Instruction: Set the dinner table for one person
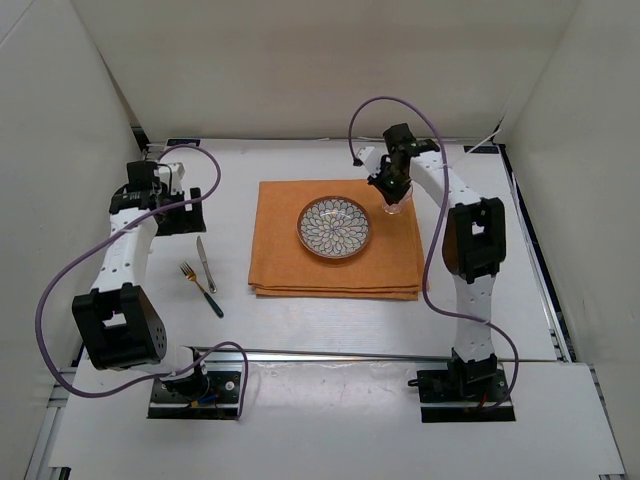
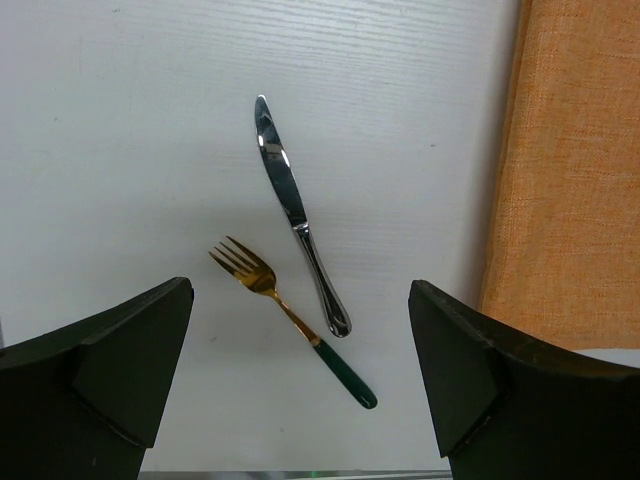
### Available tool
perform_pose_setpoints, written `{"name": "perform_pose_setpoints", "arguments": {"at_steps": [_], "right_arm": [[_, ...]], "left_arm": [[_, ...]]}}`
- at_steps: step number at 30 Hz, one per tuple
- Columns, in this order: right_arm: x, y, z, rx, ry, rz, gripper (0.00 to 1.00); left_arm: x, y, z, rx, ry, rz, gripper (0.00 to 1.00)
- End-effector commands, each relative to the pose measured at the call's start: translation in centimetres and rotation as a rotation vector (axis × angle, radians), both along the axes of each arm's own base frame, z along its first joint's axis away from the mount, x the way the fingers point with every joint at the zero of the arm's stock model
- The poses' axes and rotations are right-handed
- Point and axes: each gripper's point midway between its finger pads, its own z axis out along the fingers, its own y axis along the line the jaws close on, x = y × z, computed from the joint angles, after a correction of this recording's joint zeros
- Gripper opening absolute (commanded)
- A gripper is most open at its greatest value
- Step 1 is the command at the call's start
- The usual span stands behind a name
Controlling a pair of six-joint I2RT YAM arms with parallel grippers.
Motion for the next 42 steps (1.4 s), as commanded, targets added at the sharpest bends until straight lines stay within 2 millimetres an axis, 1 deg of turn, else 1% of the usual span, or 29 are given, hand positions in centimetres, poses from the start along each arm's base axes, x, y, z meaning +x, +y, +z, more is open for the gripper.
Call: {"name": "perform_pose_setpoints", "arguments": {"at_steps": [1, 2, 4, 5, 7, 9, 10, 11, 14, 19, 20, 24, 25, 26, 28, 29, 30, 31, 32, 33, 34, 35, 36, 37, 38, 39, 40, 41, 42], "right_arm": [[1.9, 1.6, 2.1, 0.033, -0.082, 0.037, 0.0], [2.1, 1.7, 1.6, 0.03, -0.073, 0.037, 0.0], [2.6, 1.6, 1.2, 0.021, -0.081, 0.032, 0.0], [3.1, 1.8, 1.2, 0.025, -0.091, 0.032, 0.0], [3.5, 1.7, 0.0, 0.013, -0.082, 0.028, 0.0], [4.2, 1.8, 0.2, 0.011, -0.103, 0.023, 0.0], [4.2, 1.8, -0.6, 0.007, -0.089, 0.023, 0.0], [4.5, 1.7, -0.1, -0.004, -0.106, 0.026, 0.0], [4.6, 1.4, -1.2, -0.023, -0.091, 0.03, 0.0], [4.5, 1.5, -1.2, -0.018, -0.088, 0.022, 0.0], [4.5, 1.5, -1.2, -0.018, -0.088, 0.022, 0.02], [4.5, 1.7, 0.3, 0.003, -0.111, 0.016, 0.35], [4.7, 1.9, 0.6, 0.019, -0.115, 0.01, 0.39], [4.9, 2.0, 1.6, 0.025, -0.135, 0.009, 0.46], [5.4, 2.4, 3.9, 0.059, -0.181, -0.004, 0.68], [5.7, 3.2, 5.2, 0.072, -0.214, 0.008, 0.73], [5.8, 3.3, 7.0, 0.088, -0.248, 0.001, 0.8], [6.2, 4.0, 9.0, 0.099, -0.302, 0.006, 0.9], [6.4, 4.7, 11.8, 0.112, -0.379, 0.01, 0.95], [6.6, 5.0, 13.9, 0.121, -0.438, 0.007, 0.99], [6.3, 5.8, 15.6, 0.129, -0.48, 0.017, 1.0], [6.2, 6.1, 17.6, 0.132, -0.531, 0.025, 1.0], [5.7, 6.2, 20.8, 0.152, -0.605, 0.021, 1.0], [5.3, 5.9, 22.0, 0.139, -0.634, 0.004, 1.0], [4.6, 6.3, 22.5, 0.145, -0.636, 0.0, 1.0], [3.4, 6.0, 24.2, 0.152, -0.665, -0.001, 1.0], [2.8, 5.5, 24.2, 0.143, -0.656, -0.019, 1.0], [1.6, 4.5, 25.7, 0.147, -0.68, -0.047, 1.0], [0.8, 3.9, 24.0, 0.121, -0.636, -0.06, 1.0]], "left_arm": [[-0.6, 0.6, 1.8, 0.039, -0.053, 0.011, 1.0], [-0.7, 0.9, 1.8, 0.039, -0.053, 0.02, 1.0], [-0.9, 0.9, 1.9, 0.039, -0.053, 0.02, 1.0], [-1.1, 0.9, 1.5, 0.037, -0.043, 0.02, 1.0], [-1.4, 1.1, 1.7, 0.038, -0.042, 0.029, 1.0], [-1.4, 1.1, 1.7, 0.038, -0.042, 0.029, 1.0], [-1.6, 1.1, 1.4, 0.036, -0.033, 0.029, 1.0], [-1.6, 1.1, 1.4, 0.036, -0.033, 0.029, 1.0], [-1.5, 1.4, 1.7, 0.038, -0.042, 0.038, 1.0], [-1.6, 1.0, 1.7, 0.019, -0.036, 0.026, 1.0], [-1.6, 1.0, 1.7, 0.019, -0.036, 0.026, 1.0], [-1.6, 1.0, 1.7, 0.019, -0.036, 0.026, 1.0], [-1.6, 0.8, 1.7, 0.012, -0.038, 0.021, 1.0], [-1.6, 0.8, 1.7, 0.011, -0.038, 0.021, 1.0], [-2.0, 0.6, 1.0, 0.0, -0.02, 0.015, 1.0], [-2.0, 0.6, 1.0, 0.0, -0.02, 0.015, 1.0], [-2.2, 0.4, 0.7, -0.014, -0.012, 0.018, 1.0], [-2.4, 0.2, 0.2, -0.024, -0.001, 0.013, 1.0], [-2.4, 0.2, 0.2, -0.024, -0.001, 0.012, 1.0], [-2.7, 0.1, 0.2, -0.024, -0.001, 0.012, 1.0], [-3.0, -0.3, -0.3, -0.045, 0.012, 0.015, 1.0], [-3.3, -0.3, -0.3, -0.045, 0.009, 0.015, 1.0], [-3.5, -0.4, -0.7, -0.054, 0.021, 0.025, 1.0], [-4.1, -0.6, -1.2, -0.069, 0.037, 0.043, 1.0], [-4.4, -0.8, -1.3, -0.078, 0.038, 0.056, 1.0], [-4.7, -1.3, -1.8, -0.091, 0.054, 0.062, 1.0], [-5.3, -1.9, -2.3, -0.119, 0.07, 0.093, 1.0], [-5.6, -2.0, -2.3, -0.132, 0.07, 0.113, 1.0], [-6.0, -2.5, -2.6, -0.149, 0.079, 0.127, 1.0]]}}
